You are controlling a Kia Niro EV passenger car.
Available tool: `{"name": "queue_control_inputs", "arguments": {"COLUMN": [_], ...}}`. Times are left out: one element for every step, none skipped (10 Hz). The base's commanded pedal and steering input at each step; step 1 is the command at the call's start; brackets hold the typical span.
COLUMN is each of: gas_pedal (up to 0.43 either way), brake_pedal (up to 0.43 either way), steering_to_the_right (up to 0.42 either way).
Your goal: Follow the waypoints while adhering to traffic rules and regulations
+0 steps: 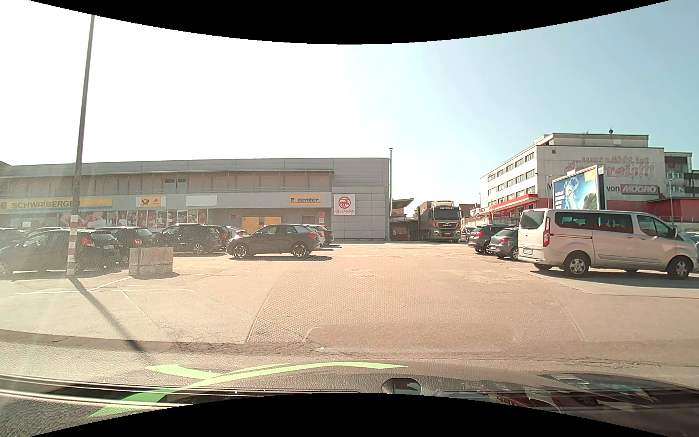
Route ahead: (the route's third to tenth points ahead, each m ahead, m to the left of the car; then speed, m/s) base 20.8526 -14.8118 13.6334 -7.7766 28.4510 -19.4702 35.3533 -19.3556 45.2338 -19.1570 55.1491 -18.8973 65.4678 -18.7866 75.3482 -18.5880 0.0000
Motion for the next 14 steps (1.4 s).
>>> {"name": "queue_control_inputs", "arguments": {"gas_pedal": [0.0, 0.0, 0.0, 0.0, 0.0, 0.0, 0.0, 0.0, 0.0, 0.0, 0.0, 0.0, 0.0, 0.0], "brake_pedal": [0.421, 0.421, 0.421, 0.421, 0.421, 0.421, 0.421, 0.421, 0.421, 0.421, 0.421, 0.421, 0.421, 0.421], "steering_to_the_right": [-0.055, -0.055, -0.056, -0.055, -0.055, -0.055, -0.056, -0.055, -0.055, -0.055, -0.055, -0.055, -0.055, -0.055]}}
